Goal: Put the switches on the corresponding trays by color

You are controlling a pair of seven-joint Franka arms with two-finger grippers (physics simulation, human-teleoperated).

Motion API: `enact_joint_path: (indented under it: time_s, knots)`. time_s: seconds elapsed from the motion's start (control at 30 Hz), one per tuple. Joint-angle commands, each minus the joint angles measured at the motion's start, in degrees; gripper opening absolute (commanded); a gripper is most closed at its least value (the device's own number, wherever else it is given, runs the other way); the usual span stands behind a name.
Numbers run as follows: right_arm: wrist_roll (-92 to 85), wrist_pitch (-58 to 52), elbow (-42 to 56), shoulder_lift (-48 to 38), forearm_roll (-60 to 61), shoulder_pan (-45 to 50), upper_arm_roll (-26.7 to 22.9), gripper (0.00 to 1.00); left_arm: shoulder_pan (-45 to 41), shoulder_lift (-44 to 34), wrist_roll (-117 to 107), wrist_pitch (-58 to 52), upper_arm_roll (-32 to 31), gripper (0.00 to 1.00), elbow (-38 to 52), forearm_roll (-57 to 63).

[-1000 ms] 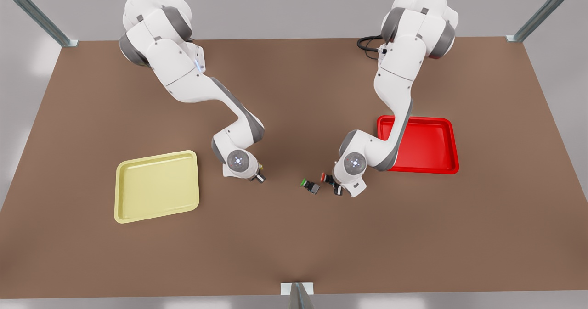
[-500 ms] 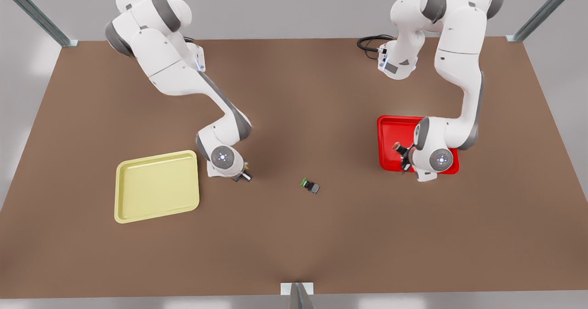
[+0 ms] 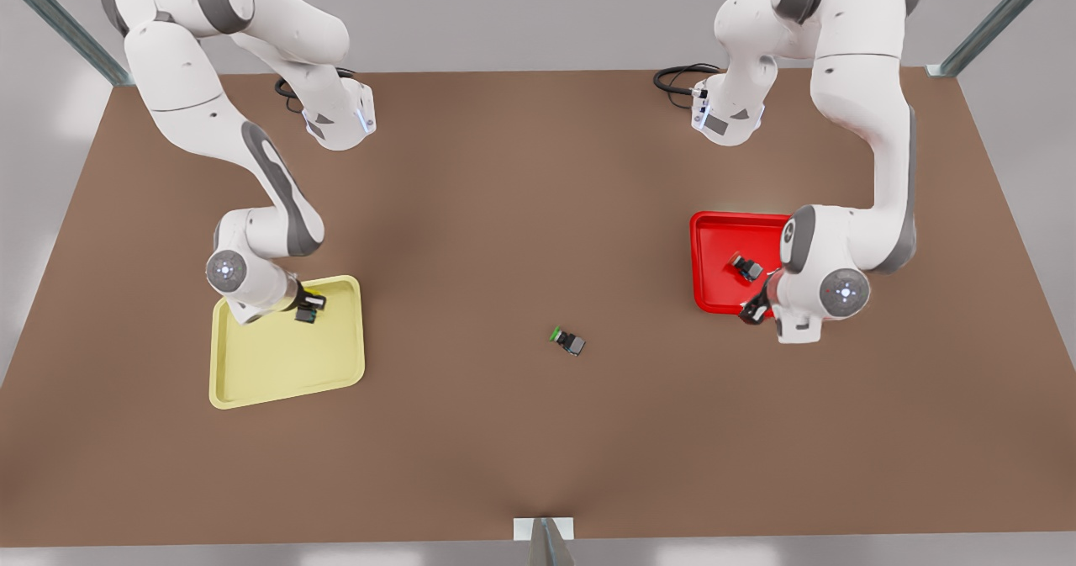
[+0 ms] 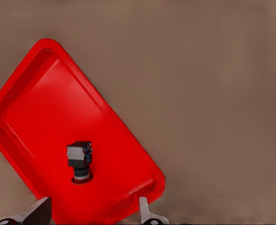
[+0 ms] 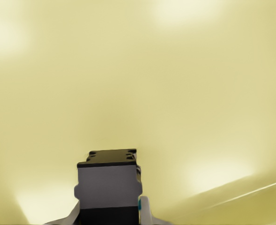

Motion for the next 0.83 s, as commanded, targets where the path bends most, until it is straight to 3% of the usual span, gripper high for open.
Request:
enact_joint_path:
  time_s: [0.0, 0.1, 0.23, 0.3, 0.4, 0.47, 0.5, 0.57, 0.6, 0.67, 0.8]
  knots:
    - [0.24, -0.03, 0.11, 0.1, -0.11, 0.0, -0.06, 1.0, 0.0, -0.27, 0.79, -0.1, -0.57, 1.0, 0.62, -0.04]
    - [-0.11, -0.12, 3.8, 1.16, -0.55, 0.0, -2.79, 1.0, -0.26, -2.73, 19.85, -6.5, -1.19, 1.0, 10.11, -4.44]
    - [-0.03, -1.87, 7.14, 1.07, -0.46, -0.36, -3.31, 1.0, -0.44, -4.23, 38.41, -12.76, -1.01, 1.0, 14.51, -3.74]
    - [-0.03, -16.64, 17.95, 0.72, -0.55, 0.0, -2.96, 1.0, -0.53, -4.23, 38.41, -12.76, -1.01, 1.0, 14.51, -2.94]
    - [-2.4, -22.52, 27.17, 0.28, -0.55, 0.34, -2.87, 1.0, -0.53, -4.05, 38.06, -12.76, -1.01, 1.0, 14.51, -3.03]
    - [-1.96, -33.24, 34.82, -3.06, -0.55, 4.12, -3.4, 1.0, -0.53, -4.14, 38.24, -12.85, -1.01, 1.0, 14.51, -3.73]
    - [-1.96, -36.59, 37.46, -5.26, -0.29, 9.65, -7.53, 1.0, -0.53, -4.14, 38.24, -13.02, -1.01, 1.0, 14.51, -3.74]
    - [-1.96, -53.37, 50.29, -5.87, 0.24, 16.52, -10.96, 1.0, -0.53, -4.14, 38.24, -13.02, -1.01, 1.0, 14.51, -3.74]
    - [-2.57, -56.54, 51.8, -8.15, 6.21, 18.1, -14.03, 1.0, -0.53, -4.14, 38.24, -13.02, -1.01, 1.0, 14.51, -3.74]
    - [-6.44, -55.93, 45.38, -15.1, 6.3, 19.68, -15.27, 1.0, -0.53, -4.14, 38.24, -13.02, -1.01, 1.0, 14.51, -3.74]
    - [-12.16, -50.66, 44.41, -14.75, 6.39, 20.03, -14.21, 1.0, -0.53, -4.05, 38.24, -13.02, -1.01, 1.0, 14.51, -3.82]
